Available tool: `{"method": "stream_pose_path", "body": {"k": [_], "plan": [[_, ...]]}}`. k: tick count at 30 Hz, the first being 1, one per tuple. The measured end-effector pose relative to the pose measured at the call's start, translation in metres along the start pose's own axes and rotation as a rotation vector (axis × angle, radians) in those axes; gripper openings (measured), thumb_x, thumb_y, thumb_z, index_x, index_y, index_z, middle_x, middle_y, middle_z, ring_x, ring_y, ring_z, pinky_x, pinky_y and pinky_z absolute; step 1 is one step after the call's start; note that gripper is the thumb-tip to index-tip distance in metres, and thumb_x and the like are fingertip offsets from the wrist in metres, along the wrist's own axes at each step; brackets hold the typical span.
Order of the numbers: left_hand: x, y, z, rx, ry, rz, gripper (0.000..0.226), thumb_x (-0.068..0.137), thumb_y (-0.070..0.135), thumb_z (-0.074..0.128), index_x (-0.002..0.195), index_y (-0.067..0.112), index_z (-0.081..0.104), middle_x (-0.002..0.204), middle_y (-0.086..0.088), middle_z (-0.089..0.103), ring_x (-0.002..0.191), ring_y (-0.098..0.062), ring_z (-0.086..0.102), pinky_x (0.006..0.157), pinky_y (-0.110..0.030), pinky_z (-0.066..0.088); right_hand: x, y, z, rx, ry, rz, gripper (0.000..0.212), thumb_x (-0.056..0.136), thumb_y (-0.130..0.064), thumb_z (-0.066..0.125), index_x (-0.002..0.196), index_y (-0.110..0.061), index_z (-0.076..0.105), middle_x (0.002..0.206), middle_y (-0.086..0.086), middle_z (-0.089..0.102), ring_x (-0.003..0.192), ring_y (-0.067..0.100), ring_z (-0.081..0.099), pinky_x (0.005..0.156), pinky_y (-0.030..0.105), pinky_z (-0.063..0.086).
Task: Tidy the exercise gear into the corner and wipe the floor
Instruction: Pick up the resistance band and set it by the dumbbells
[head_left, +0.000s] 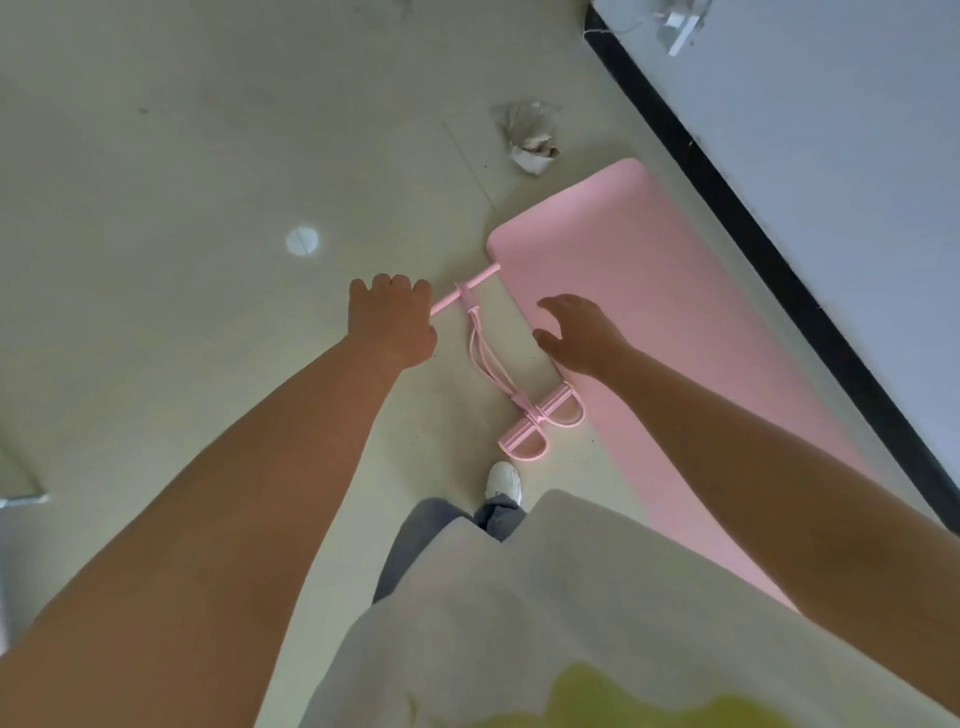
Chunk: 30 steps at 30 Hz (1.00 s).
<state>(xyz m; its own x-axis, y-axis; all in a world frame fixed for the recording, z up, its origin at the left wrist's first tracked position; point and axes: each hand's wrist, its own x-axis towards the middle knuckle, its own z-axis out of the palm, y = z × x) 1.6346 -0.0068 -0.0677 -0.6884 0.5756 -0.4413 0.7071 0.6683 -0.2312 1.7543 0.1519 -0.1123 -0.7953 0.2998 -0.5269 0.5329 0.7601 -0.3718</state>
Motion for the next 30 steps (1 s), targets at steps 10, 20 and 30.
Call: {"method": "stream_pose_path", "body": {"k": [10,20,30], "plan": [[0.199,-0.005,-0.033,0.214,-0.100,0.431,0.042,0.096,0.026,0.041,0.133,0.007,0.040,0.132,-0.014,0.048,0.123,-0.031,0.045,0.101,-0.038,0.034,0.112,0.027,-0.020,0.236,0.018,0.457,0.051,0.096,-0.028,0.043,0.143,-0.010,0.033,0.148,0.010,0.037,0.139,0.029,0.031,0.114,0.043,0.029],[0.369,0.028,0.019,0.358,-0.219,0.741,0.032,0.096,0.017,0.041,0.126,0.007,0.046,0.121,-0.015,0.056,0.114,-0.031,0.051,0.093,-0.036,0.039,0.219,0.027,0.026,0.585,-0.024,0.877,0.048,0.094,-0.025,0.044,0.139,-0.009,0.039,0.140,0.015,0.047,0.131,0.030,0.042,0.110,0.040,0.034],[0.474,0.084,0.194,0.464,-0.328,0.797,0.035,0.094,0.016,0.045,0.128,0.004,0.047,0.127,-0.015,0.052,0.120,-0.033,0.047,0.092,-0.038,0.042,0.336,0.100,0.179,0.589,-0.283,0.918,0.035,0.092,-0.012,0.042,0.125,-0.006,0.049,0.125,0.014,0.053,0.121,0.032,0.048,0.094,0.039,0.043]]}}
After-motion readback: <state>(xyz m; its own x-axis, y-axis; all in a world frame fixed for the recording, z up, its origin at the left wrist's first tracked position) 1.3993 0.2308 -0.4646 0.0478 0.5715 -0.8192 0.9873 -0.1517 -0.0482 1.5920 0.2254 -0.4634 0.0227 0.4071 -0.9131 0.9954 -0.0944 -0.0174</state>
